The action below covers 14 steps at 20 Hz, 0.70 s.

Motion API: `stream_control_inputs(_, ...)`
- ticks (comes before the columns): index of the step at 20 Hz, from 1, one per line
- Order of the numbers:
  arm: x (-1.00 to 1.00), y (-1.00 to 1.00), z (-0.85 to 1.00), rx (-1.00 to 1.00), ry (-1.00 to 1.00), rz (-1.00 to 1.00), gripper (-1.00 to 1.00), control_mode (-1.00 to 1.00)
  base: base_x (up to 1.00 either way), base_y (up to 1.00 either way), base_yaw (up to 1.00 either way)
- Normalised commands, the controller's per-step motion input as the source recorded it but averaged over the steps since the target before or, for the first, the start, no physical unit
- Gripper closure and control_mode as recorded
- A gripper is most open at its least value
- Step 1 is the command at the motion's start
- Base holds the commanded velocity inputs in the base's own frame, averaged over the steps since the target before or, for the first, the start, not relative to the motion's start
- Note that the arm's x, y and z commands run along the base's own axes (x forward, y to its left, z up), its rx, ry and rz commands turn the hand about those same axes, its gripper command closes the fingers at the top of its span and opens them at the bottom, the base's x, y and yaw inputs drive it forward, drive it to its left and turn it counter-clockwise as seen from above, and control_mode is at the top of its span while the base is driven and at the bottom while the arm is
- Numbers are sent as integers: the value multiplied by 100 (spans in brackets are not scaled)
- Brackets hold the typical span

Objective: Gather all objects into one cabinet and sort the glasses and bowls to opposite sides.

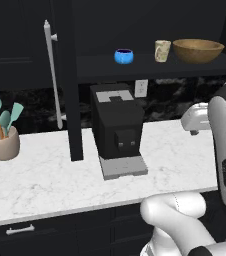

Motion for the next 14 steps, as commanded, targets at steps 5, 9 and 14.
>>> stream_control_inputs(5, 0, 0, 0, -3, -11, 4, -100, -100, 0, 0, 0)
stream_control_inputs(9, 3, 0, 0, -2, -8, 4, -100, -100, 0, 0, 0)
stream_control_inputs(14, 2, 0, 0, 0, -4, 4, -100, -100, 0, 0, 0)
